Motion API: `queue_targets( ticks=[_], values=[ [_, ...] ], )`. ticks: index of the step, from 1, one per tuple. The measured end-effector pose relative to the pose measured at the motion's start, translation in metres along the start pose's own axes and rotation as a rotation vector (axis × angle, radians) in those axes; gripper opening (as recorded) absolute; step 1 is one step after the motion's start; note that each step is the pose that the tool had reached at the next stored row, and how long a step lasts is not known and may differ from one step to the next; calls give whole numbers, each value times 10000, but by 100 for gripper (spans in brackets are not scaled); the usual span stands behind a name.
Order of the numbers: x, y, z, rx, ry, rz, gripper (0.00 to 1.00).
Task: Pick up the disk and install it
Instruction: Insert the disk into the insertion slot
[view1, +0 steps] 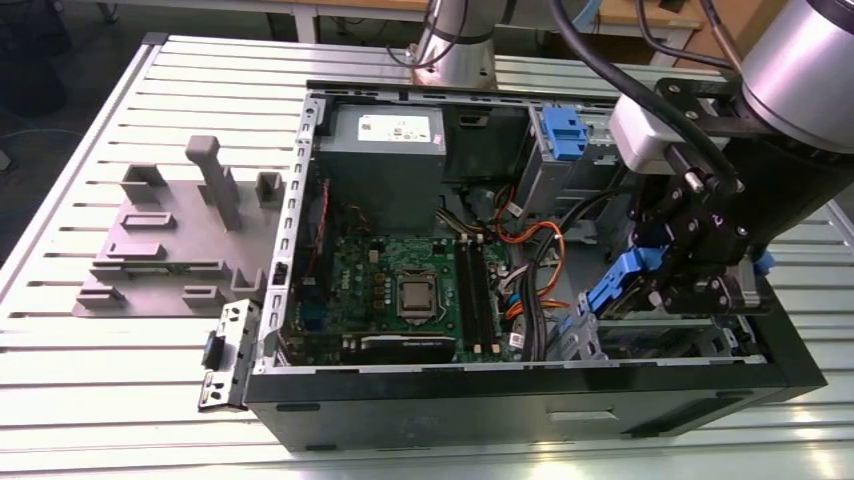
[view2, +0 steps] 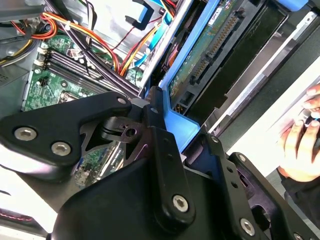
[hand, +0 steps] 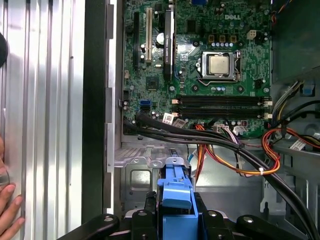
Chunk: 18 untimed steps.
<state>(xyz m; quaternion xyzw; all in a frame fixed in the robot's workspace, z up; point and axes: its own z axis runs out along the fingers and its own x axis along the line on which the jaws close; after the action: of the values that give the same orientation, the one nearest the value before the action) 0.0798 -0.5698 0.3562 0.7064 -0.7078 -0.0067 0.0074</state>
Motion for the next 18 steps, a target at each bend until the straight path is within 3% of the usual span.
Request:
queue_targets(
  ticks=[18],
  values=[
    [0, 0, 26, 0, 0, 1, 37]
  ],
)
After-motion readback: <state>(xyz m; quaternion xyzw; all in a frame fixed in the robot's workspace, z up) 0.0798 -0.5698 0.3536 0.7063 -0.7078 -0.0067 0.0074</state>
